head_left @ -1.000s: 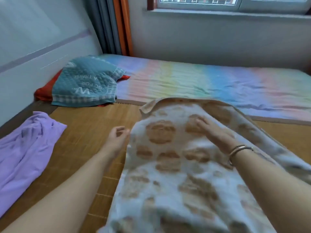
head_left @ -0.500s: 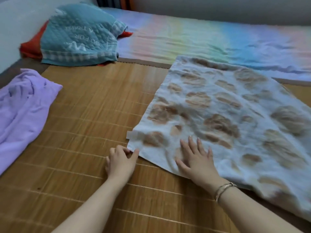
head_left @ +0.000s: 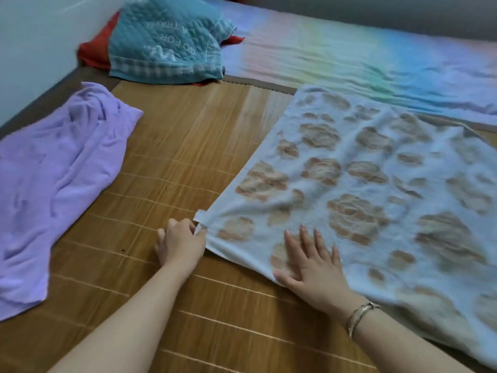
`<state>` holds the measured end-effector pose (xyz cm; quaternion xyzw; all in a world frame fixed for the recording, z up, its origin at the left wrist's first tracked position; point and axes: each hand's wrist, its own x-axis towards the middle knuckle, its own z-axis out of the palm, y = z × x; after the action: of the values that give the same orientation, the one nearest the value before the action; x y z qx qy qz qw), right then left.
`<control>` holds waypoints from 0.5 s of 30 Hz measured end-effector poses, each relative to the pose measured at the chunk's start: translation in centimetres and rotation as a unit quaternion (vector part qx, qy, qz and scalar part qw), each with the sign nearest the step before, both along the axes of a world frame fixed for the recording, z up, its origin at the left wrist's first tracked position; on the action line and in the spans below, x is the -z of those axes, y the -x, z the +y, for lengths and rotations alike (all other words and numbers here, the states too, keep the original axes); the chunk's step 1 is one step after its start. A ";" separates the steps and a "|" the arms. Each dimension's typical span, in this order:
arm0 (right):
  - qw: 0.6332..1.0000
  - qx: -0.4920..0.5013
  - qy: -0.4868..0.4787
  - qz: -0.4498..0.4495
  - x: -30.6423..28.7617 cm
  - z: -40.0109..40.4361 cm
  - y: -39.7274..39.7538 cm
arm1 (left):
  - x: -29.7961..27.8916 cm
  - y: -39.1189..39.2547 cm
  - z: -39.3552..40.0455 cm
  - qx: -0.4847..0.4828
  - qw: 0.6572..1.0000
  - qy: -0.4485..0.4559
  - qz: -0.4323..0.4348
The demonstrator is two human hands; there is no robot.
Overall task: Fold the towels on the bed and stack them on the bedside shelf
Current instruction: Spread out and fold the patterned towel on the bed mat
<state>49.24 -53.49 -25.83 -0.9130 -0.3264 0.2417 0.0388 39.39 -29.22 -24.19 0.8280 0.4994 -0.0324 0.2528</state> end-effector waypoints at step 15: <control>0.987 0.006 -0.148 -0.058 -3.1 10.2 11.2 | -1.8 17.9 6.3 0.006 0.990 -0.138 0.020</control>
<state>38.00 -43.27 -22.76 -0.9116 -0.3547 0.1373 0.1557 21.50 -22.93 -22.36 0.8571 0.4991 0.0188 0.1263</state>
